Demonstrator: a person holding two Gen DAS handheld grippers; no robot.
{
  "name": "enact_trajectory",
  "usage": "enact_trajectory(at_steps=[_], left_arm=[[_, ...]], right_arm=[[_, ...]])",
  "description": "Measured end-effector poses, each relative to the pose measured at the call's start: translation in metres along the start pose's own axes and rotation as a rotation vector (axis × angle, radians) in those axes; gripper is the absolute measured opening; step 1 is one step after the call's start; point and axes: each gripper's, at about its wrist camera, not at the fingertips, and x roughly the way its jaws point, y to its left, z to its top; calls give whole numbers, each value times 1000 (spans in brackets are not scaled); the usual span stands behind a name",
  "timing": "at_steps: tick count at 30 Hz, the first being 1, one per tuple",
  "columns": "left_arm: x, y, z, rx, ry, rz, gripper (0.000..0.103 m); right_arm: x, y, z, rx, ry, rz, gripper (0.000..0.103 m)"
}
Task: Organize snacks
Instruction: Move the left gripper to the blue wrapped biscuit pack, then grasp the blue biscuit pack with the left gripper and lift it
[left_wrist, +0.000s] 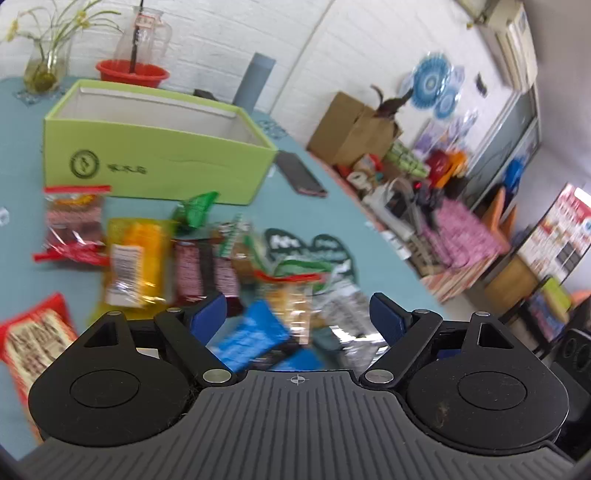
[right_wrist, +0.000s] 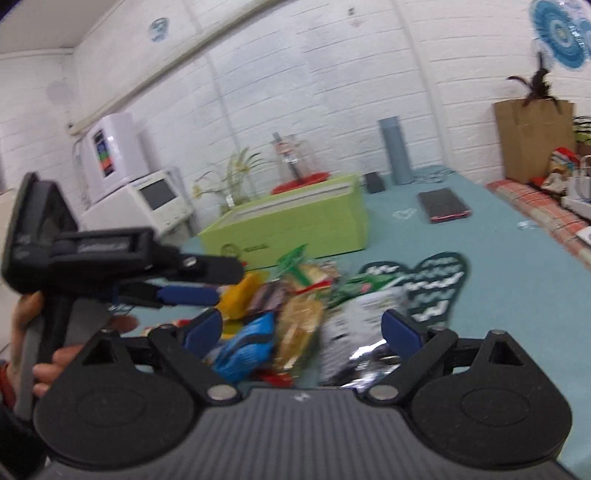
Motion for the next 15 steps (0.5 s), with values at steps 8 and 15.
enact_trajectory(at_steps=[8,15], left_arm=[[42,13,9,227,238,-69,62],[41,24,-21,112,293,-158,66]], right_arm=[[57,35,-22,53,174,104,93],[63,42,-17,14,194,102,94]])
